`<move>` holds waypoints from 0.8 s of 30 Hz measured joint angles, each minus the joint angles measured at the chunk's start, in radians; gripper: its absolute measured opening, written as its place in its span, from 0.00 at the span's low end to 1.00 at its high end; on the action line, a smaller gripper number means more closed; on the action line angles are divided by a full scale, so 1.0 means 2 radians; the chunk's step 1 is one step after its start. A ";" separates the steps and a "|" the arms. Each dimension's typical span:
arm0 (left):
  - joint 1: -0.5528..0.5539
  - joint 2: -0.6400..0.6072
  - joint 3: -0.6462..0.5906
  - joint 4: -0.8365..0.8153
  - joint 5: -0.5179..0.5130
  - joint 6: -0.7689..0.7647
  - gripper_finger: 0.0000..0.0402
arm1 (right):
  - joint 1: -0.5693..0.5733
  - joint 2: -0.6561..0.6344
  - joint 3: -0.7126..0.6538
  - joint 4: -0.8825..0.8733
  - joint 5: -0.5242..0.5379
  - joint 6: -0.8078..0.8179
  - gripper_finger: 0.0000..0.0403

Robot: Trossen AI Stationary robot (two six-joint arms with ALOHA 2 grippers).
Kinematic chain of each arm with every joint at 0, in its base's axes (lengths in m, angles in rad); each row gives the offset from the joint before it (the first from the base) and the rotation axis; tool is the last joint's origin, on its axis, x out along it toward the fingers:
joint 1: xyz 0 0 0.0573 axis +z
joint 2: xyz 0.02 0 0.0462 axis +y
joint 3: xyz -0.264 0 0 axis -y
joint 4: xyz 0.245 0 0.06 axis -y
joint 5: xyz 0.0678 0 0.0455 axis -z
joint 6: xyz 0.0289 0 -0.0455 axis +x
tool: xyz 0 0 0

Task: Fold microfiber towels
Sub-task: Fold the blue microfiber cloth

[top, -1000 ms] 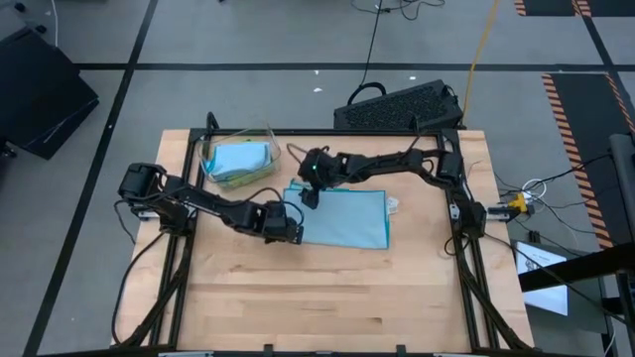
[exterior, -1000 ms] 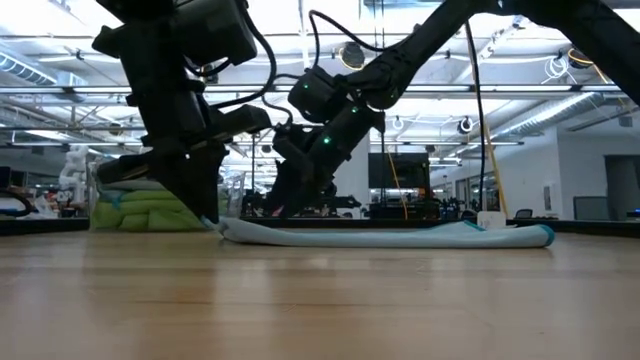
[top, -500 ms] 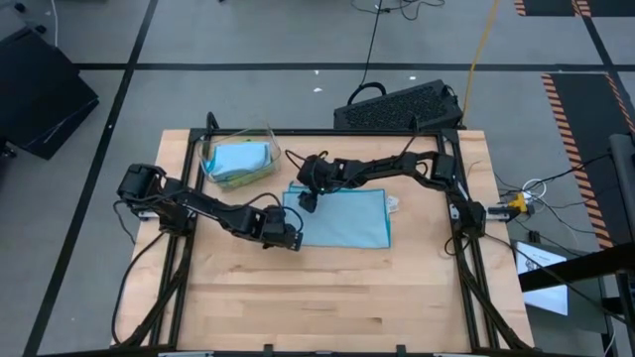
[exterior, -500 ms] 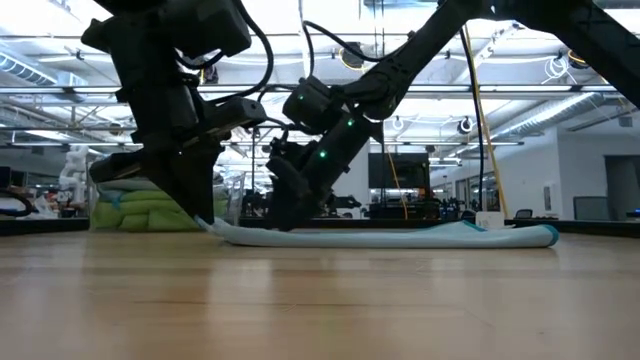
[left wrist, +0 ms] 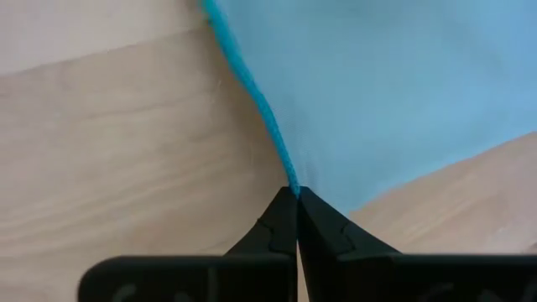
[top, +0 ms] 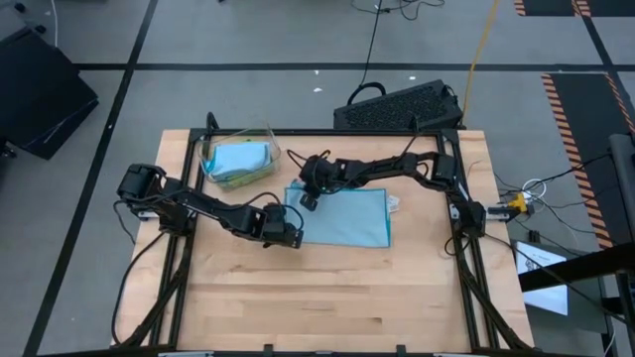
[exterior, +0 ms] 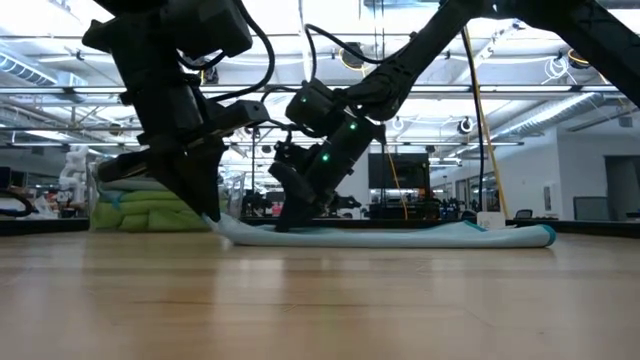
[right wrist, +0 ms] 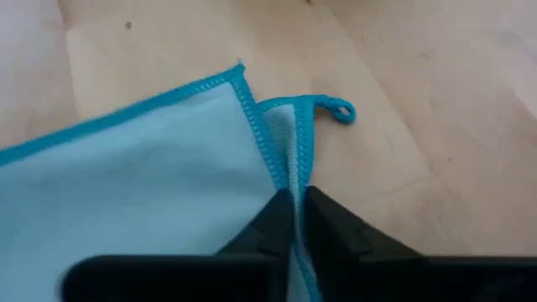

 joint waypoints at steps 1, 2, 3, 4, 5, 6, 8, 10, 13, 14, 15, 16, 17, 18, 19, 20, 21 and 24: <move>0.001 0.000 0.000 0.000 -0.003 0.000 0.00 | -0.001 0.000 -0.007 0.000 -0.006 0.008 0.05; 0.001 0.000 0.000 0.001 -0.007 0.000 0.00 | -0.001 -0.002 -0.013 0.000 -0.015 0.015 0.03; 0.003 0.000 0.000 0.003 -0.011 0.000 0.00 | -0.002 -0.005 -0.020 0.002 -0.021 0.021 0.02; 0.005 0.000 0.000 0.005 -0.014 0.000 0.00 | -0.003 -0.008 -0.025 0.002 -0.031 0.027 0.02; 0.007 0.000 0.000 0.008 -0.019 0.002 0.00 | -0.004 -0.013 -0.031 0.002 -0.039 0.032 0.02; 0.010 0.000 0.000 0.014 -0.023 0.006 0.00 | -0.005 -0.020 -0.036 -0.001 -0.051 0.037 0.02; 0.016 0.000 0.000 0.027 -0.030 0.019 0.00 | -0.009 -0.036 -0.045 -0.007 -0.070 0.050 0.01; 0.022 0.000 0.000 0.046 -0.042 0.037 0.00 | -0.013 -0.065 -0.058 -0.014 -0.083 0.065 0.01; 0.034 -0.004 0.001 0.069 -0.062 0.067 0.00 | -0.023 -0.107 -0.085 -0.038 -0.084 0.093 0.01; 0.039 -0.006 0.000 0.076 -0.070 0.079 0.00 | -0.027 -0.123 -0.096 -0.048 -0.083 0.100 0.01; 0.044 -0.007 0.001 0.086 -0.078 0.092 0.00 | -0.034 -0.139 -0.108 -0.051 -0.081 0.108 0.01; 0.049 -0.010 0.001 0.091 -0.084 0.105 0.00 | -0.040 -0.156 -0.119 -0.049 -0.079 0.114 0.01; 0.053 -0.014 0.000 0.090 -0.089 0.122 0.00 | -0.046 -0.174 -0.133 -0.048 -0.076 0.118 0.01; 0.060 -0.017 0.000 0.096 -0.095 0.142 0.00 | -0.052 -0.191 -0.147 -0.051 -0.076 0.121 0.01; 0.067 -0.018 0.001 0.109 -0.099 0.162 0.00 | -0.058 -0.206 -0.163 -0.054 -0.075 0.126 0.01; 0.073 -0.021 0.001 0.118 -0.100 0.185 0.00 | -0.063 -0.221 -0.177 -0.055 -0.075 0.134 0.01; 0.082 -0.023 0.001 0.120 -0.101 0.209 0.00 | -0.069 -0.234 -0.193 -0.055 -0.074 0.142 0.01; 0.109 -0.024 0.001 0.171 -0.100 0.271 0.00 | -0.084 -0.279 -0.236 -0.054 -0.073 0.184 0.01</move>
